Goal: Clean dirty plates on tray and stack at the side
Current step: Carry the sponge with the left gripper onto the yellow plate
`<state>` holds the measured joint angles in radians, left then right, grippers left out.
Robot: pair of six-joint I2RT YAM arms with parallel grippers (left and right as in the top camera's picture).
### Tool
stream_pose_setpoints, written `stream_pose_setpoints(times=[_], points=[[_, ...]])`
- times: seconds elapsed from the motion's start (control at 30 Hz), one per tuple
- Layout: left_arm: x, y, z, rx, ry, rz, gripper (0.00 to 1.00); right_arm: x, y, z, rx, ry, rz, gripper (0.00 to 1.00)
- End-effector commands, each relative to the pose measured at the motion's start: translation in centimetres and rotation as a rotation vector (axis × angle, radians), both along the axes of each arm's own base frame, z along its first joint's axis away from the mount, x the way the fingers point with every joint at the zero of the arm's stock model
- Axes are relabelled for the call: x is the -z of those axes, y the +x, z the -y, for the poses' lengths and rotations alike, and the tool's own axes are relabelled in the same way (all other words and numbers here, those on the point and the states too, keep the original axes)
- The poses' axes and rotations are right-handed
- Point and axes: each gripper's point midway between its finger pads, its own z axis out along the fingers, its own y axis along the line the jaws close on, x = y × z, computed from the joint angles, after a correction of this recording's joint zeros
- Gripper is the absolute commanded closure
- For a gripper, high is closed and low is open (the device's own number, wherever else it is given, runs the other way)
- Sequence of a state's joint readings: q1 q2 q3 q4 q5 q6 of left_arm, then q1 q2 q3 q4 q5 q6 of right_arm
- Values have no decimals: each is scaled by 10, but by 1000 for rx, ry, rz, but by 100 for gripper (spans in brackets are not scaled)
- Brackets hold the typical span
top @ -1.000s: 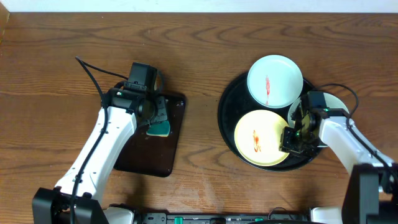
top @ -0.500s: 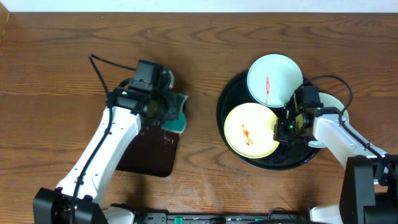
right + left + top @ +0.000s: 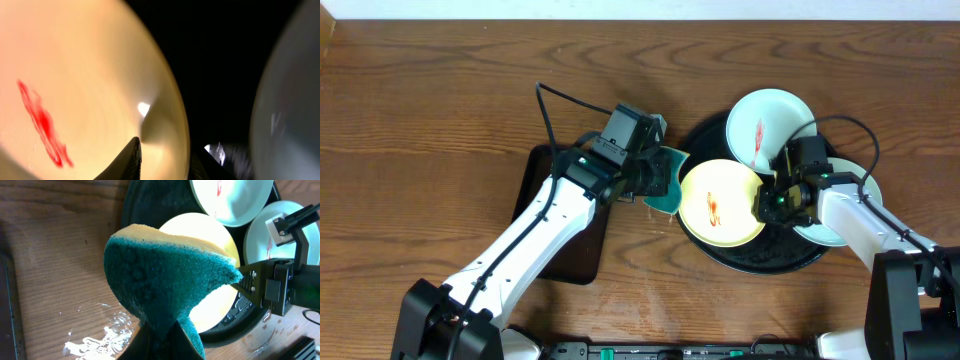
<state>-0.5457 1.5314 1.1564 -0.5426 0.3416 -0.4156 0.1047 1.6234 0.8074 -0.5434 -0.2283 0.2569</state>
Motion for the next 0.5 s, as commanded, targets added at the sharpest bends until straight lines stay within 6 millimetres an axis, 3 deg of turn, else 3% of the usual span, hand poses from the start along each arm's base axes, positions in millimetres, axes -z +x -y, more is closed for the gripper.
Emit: stream_pose_setpoints(times=[0.0,0.23,0.3,0.37,0.47], points=[[-15,7,4,-25,-40,22,92,1,12,6,-177,-48,95,73],[-15,6,5,-24,-41,20,93,-5,37,1,-226,-59,214,76],[-15,5,6,-21,-41,20,93,-1,35,-4,-238,-45,201,80],[-16,5,9,-15,-43,23,93,5,28,-7,-229,-19,164,94],[-17,3,14,-2,-49,32,93,12,18,-6,-141,-1,85,99]])
